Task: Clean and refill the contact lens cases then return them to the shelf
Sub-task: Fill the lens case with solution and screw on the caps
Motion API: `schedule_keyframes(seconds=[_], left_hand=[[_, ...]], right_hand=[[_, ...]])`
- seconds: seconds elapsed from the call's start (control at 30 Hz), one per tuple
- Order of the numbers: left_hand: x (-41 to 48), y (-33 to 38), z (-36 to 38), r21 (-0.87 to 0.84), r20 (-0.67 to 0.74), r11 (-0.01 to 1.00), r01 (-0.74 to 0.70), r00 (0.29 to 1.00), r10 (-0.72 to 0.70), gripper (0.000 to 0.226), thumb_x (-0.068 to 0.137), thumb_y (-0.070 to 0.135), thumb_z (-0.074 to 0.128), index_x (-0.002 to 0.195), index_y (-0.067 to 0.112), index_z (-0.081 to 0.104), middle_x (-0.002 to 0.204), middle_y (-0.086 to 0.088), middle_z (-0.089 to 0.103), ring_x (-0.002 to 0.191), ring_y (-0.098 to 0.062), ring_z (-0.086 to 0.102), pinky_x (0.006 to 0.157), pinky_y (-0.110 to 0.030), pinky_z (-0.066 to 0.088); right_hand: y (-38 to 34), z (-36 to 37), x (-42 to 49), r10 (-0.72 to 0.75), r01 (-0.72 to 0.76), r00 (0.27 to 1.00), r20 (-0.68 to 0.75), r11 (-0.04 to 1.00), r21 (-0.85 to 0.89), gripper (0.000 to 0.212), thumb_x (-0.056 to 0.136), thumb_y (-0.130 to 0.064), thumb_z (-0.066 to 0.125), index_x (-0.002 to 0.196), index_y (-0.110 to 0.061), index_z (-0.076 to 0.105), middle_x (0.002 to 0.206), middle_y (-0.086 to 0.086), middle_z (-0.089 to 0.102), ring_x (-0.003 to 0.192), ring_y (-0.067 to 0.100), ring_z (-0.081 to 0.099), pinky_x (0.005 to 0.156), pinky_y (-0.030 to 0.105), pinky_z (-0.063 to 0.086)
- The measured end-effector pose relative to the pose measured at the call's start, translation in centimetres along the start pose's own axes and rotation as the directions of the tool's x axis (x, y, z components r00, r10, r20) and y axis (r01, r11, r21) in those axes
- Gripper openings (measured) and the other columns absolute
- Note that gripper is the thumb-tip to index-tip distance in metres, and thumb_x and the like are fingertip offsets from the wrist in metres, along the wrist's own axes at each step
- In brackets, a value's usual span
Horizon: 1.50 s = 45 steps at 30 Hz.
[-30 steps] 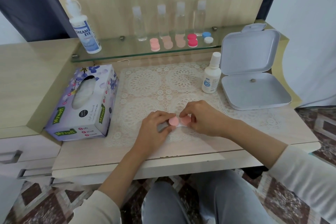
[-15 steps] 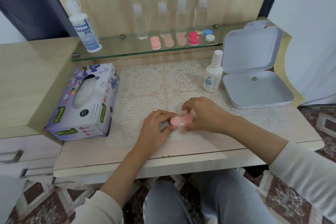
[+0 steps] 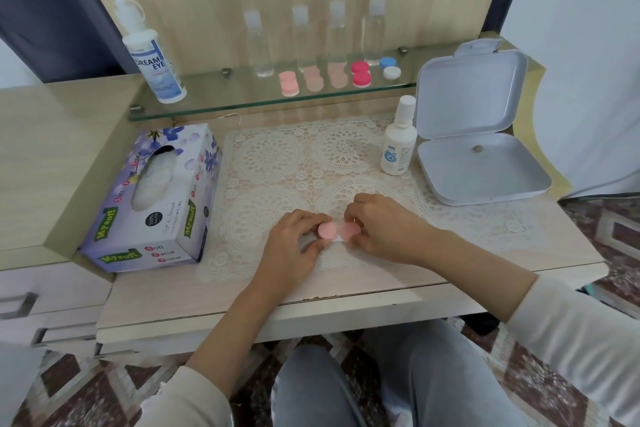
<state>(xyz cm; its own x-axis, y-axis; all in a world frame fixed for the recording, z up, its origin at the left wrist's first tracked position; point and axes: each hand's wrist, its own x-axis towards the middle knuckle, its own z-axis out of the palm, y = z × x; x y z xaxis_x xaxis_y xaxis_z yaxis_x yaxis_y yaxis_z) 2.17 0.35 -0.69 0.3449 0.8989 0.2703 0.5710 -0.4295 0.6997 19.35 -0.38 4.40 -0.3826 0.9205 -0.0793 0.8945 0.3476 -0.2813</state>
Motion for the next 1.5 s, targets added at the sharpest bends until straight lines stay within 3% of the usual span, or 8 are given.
schedule_keyframes(seconds=[0.3, 0.5, 0.57, 0.67, 0.77, 1.07, 1.37, 1.5], left_hand=[[0.0, 0.0, 0.0, 0.031, -0.017, 0.999, -0.016, 1.0, 0.017, 0.03, 0.074, 0.005, 0.071, 0.104, 0.009, 0.068, 0.093, 0.005, 0.057, 0.086, -0.013, 0.056, 0.083, -0.017, 0.041], [-0.2, 0.5, 0.2, -0.005, -0.067, 1.0, 0.007, 0.998, -0.007, 0.032, 0.068, 0.031, 0.07, 0.096, 0.015, 0.071, 0.085, 0.014, 0.059, 0.08, -0.003, 0.055, 0.078, -0.015, 0.043], [0.0, 0.7, 0.3, 0.008, -0.078, 1.0, 0.013, 0.997, -0.012, 0.026, 0.068, 0.023, 0.073, 0.092, 0.014, 0.072, 0.082, 0.008, 0.063, 0.076, -0.003, 0.055, 0.075, -0.017, 0.044], [0.4, 0.8, 0.0, 0.021, -0.037, 1.0, -0.017, 0.999, 0.018, 0.026, 0.069, 0.019, 0.067, 0.094, 0.012, 0.072, 0.085, 0.011, 0.064, 0.075, 0.001, 0.052, 0.078, -0.006, 0.037], [0.6, 0.5, -0.3, 0.073, 0.016, 0.996, -0.048, 0.999, 0.046, 0.026, 0.072, 0.015, 0.068, 0.098, 0.014, 0.071, 0.091, 0.012, 0.066, 0.086, 0.005, 0.048, 0.082, -0.001, 0.03], [1.0, 0.7, -1.5, 0.114, 0.146, 0.992, -0.056, 0.989, 0.039, 0.03, 0.076, 0.01, 0.072, 0.106, 0.011, 0.069, 0.101, -0.002, 0.066, 0.088, -0.01, 0.058, 0.08, -0.002, 0.033], [0.6, 1.7, -1.8, 0.148, 0.133, 0.988, 0.043, 0.989, -0.063, 0.028, 0.071, 0.017, 0.078, 0.098, 0.012, 0.071, 0.082, 0.004, 0.057, 0.072, -0.009, 0.057, 0.072, -0.013, 0.046], [0.3, 2.3, -2.2, 0.2, 0.095, 0.978, 0.061, 0.992, -0.081, 0.025, 0.07, 0.02, 0.077, 0.093, 0.011, 0.072, 0.078, -0.001, 0.065, 0.065, -0.006, 0.057, 0.07, -0.017, 0.048]], right_hand=[[-0.7, 1.6, -0.3, 0.038, -0.044, 0.998, -0.055, 0.994, -0.102, 0.016, 0.093, -0.016, 0.046, 0.105, -0.006, 0.048, 0.109, 0.01, 0.046, 0.088, 0.028, 0.054, 0.063, 0.027, 0.032], [-0.5, 1.7, -0.4, 0.019, -0.02, 0.998, -0.062, 0.999, -0.026, 0.016, 0.092, -0.016, 0.049, 0.103, -0.005, 0.051, 0.108, 0.011, 0.047, 0.086, 0.028, 0.054, 0.066, 0.028, 0.035], [-0.5, 1.6, -0.4, 0.009, -0.01, 0.998, -0.065, 1.0, -0.012, 0.013, 0.091, -0.013, 0.049, 0.101, -0.004, 0.052, 0.106, 0.011, 0.047, 0.085, 0.027, 0.053, 0.064, 0.026, 0.032], [-0.3, 1.7, -0.3, -0.007, 0.006, 0.998, -0.068, 1.0, -0.002, 0.013, 0.091, -0.011, 0.048, 0.1, -0.004, 0.053, 0.105, 0.011, 0.047, 0.084, 0.028, 0.052, 0.063, 0.026, 0.03], [-0.2, 1.9, -0.3, -0.004, 0.006, 0.997, -0.078, 0.999, 0.031, 0.014, 0.091, -0.01, 0.048, 0.1, -0.003, 0.054, 0.103, 0.011, 0.047, 0.083, 0.028, 0.052, 0.065, 0.028, 0.035], [0.7, 1.7, -0.2, 0.057, -0.028, 0.984, -0.168, 0.985, 0.17, 0.027, 0.084, -0.019, 0.06, 0.108, -0.008, 0.061, 0.091, 0.0, 0.047, 0.08, 0.016, 0.044, 0.068, 0.023, 0.032], [0.6, 2.5, -0.6, 0.047, 0.016, 0.966, -0.255, 0.971, 0.238, 0.023, 0.082, -0.02, 0.063, 0.104, -0.013, 0.065, 0.08, -0.001, 0.05, 0.072, 0.013, 0.043, 0.066, 0.027, 0.035], [1.6, 1.7, -1.1, 0.122, -0.033, 0.958, -0.259, 0.946, 0.322, 0.043, 0.081, -0.027, 0.067, 0.12, -0.011, 0.058, 0.096, 0.003, 0.059, 0.075, 0.009, 0.045, 0.073, 0.022, 0.038]])
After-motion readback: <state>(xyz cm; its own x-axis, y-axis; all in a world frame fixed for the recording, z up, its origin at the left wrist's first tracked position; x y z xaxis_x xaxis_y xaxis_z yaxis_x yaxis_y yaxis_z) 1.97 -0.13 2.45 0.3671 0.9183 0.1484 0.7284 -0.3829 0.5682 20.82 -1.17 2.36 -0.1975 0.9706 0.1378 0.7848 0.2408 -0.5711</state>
